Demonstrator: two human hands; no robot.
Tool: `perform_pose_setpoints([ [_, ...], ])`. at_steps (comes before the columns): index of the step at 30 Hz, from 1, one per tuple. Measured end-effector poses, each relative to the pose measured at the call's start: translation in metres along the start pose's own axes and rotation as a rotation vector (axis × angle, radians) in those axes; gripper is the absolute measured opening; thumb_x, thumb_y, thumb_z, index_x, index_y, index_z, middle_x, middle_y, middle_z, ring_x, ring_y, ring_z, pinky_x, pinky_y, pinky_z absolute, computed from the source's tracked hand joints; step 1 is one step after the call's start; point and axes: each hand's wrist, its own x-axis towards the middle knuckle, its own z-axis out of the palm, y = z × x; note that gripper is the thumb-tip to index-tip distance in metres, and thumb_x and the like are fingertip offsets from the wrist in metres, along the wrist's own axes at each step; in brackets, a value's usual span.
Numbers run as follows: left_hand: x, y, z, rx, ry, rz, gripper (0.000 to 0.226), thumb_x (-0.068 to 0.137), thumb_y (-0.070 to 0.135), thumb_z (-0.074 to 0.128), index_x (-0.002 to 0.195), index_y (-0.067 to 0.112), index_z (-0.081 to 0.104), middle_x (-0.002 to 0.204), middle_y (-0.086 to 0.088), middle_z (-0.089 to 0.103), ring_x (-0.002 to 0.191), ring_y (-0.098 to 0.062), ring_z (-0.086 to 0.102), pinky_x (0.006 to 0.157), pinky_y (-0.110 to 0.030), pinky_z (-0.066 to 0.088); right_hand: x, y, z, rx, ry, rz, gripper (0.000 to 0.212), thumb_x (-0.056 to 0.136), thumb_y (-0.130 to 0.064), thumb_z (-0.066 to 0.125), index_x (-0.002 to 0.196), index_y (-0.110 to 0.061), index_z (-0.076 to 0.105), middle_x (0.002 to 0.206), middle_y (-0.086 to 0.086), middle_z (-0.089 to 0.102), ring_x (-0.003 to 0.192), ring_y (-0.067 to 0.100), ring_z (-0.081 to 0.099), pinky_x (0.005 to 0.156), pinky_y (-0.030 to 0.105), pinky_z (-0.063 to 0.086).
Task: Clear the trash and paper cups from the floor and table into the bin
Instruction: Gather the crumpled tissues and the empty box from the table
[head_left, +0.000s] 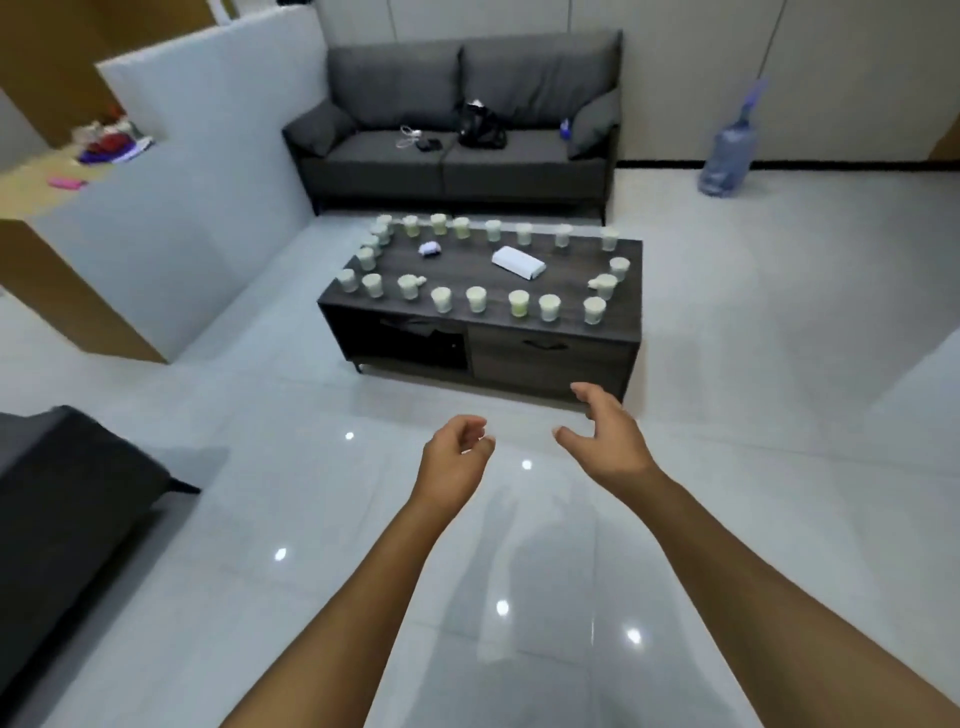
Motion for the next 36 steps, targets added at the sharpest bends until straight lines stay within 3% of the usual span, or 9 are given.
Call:
perform_pose_setpoints([
  [7,0.058,-0.012,-0.066,-0.052,0.126,-0.061,0.023,0.093,0.022,0.058,0.116,0.021,0.059,0.109,0.006,0.060,0.101,-0.008,0.057,0.071,-0.010,0.041,0.073,-0.052,0.065,-0.013,-0.121,-0.120,0.058,0.087,-0.029,0.062,0.140,-0.027,0.037,0.141,-0.006,0.041,0.127,0.014,0.043,0.099,0.029,0.040],
  [13,0.152,-0.001,-0.074,-0.048,0.135,-0.068,0.022,0.092,0.022,0.058,0.114,0.022,0.060,0.104,0.010,0.061,0.095,-0.002,0.057,0.071,-0.009,0.040,0.172,-0.058,0.084,-0.050,-0.154,-0.120,0.058,0.088,-0.028,0.062,0.140,-0.024,0.037,0.141,-0.003,0.042,0.127,0.016,0.044,0.099,0.033,0.042],
  [24,0.325,0.006,-0.087,-0.065,0.130,-0.199,0.022,0.092,0.020,0.058,0.114,0.019,0.060,0.107,0.006,0.062,0.100,-0.009,0.058,0.081,-0.020,0.041,0.353,-0.058,0.109,-0.063,-0.219,-0.026,0.058,0.088,-0.027,0.061,0.140,-0.025,0.037,0.141,-0.002,0.041,0.126,0.016,0.043,0.090,0.027,0.041],
  [36,0.562,-0.015,-0.141,-0.083,0.086,-0.324,0.020,0.092,0.014,0.058,0.112,0.015,0.061,0.104,0.002,0.062,0.095,-0.009,0.057,0.079,-0.017,0.040,0.571,-0.080,0.195,-0.092,-0.267,0.147,0.060,0.087,-0.028,0.064,0.141,-0.021,0.037,0.143,0.004,0.040,0.128,0.023,0.043,0.102,0.036,0.040],
])
